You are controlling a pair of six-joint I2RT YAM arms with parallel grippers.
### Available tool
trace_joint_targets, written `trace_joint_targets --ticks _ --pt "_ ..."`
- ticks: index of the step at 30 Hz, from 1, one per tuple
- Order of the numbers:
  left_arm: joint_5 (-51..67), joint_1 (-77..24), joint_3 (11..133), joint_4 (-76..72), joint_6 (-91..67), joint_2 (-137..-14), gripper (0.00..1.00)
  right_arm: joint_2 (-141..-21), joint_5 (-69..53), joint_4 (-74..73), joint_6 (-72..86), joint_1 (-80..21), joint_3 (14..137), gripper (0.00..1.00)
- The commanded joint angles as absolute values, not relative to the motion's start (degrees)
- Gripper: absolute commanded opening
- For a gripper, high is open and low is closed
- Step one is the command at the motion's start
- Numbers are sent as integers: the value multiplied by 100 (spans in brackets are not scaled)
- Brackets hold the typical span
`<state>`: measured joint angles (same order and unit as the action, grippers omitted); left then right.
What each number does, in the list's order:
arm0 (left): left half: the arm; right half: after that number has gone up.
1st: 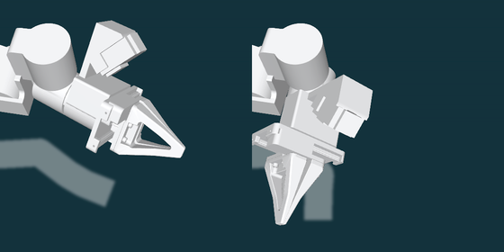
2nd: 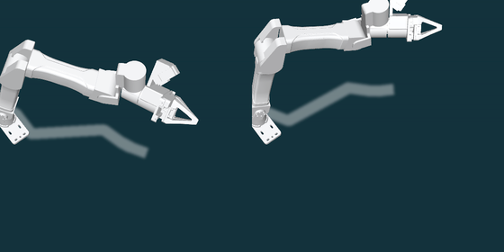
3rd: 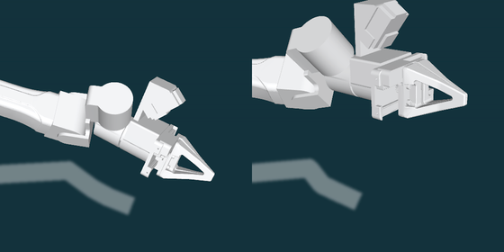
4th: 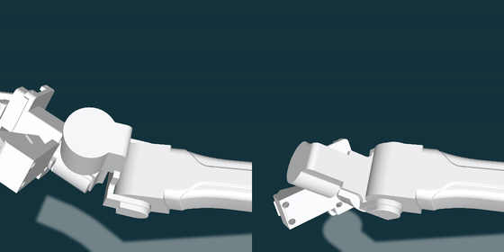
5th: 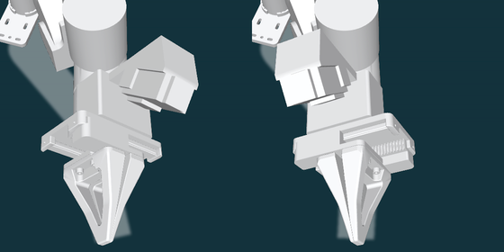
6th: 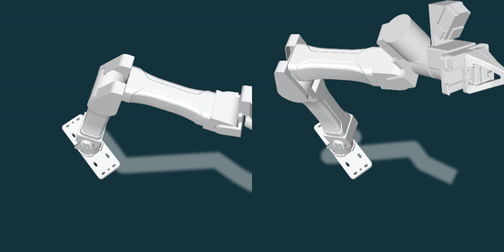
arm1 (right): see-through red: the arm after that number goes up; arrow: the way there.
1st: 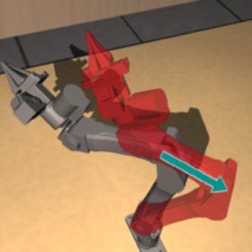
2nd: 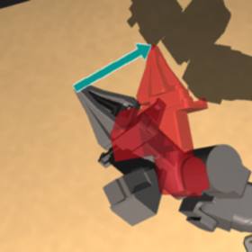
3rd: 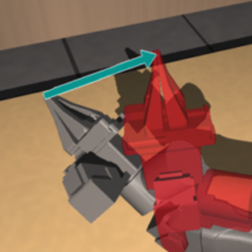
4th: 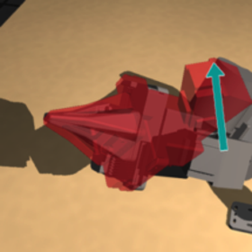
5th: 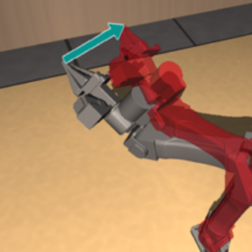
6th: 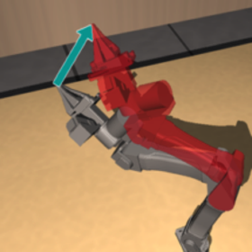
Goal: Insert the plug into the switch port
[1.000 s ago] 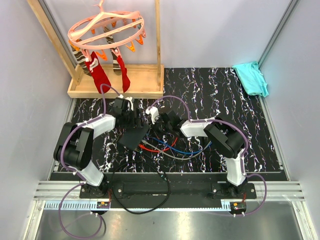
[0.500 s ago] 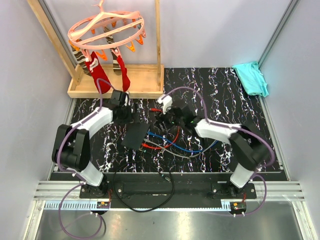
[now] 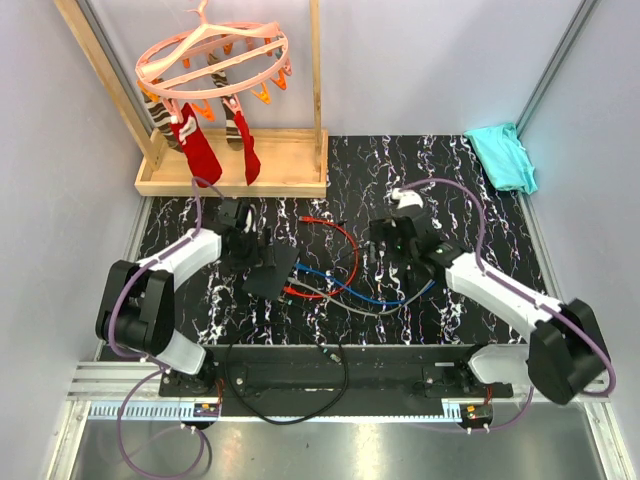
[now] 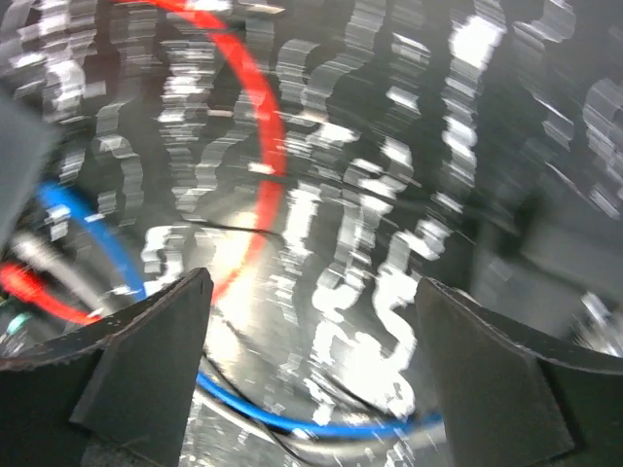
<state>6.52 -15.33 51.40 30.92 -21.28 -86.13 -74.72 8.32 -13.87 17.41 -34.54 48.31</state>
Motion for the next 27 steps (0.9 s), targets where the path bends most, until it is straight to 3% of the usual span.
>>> trace_joint_targets --ticks 1,9,17,21,27 --pt "1168 -1529 4957 3006 -2469 -8832 99 -6909 1485 -2214 2635 -2973 4536 95" --pt "2100 -1783 4597 2426 -3215 -8850 98 -6864 950 -2224 2927 -2180 4254 96" --pt "2654 -2795 4764 1557 -4480 -8965 97 -7286 906 -2197 2716 -1829 4693 97" --pt "2497 -2848 4711 1529 -4571 -8519 97 -7348 888 -2224 2725 -1740 4519 97" --pt "1364 -2804 4922 2363 -3763 -7744 98 -7128 562 -2355 2759 -1732 4140 97"
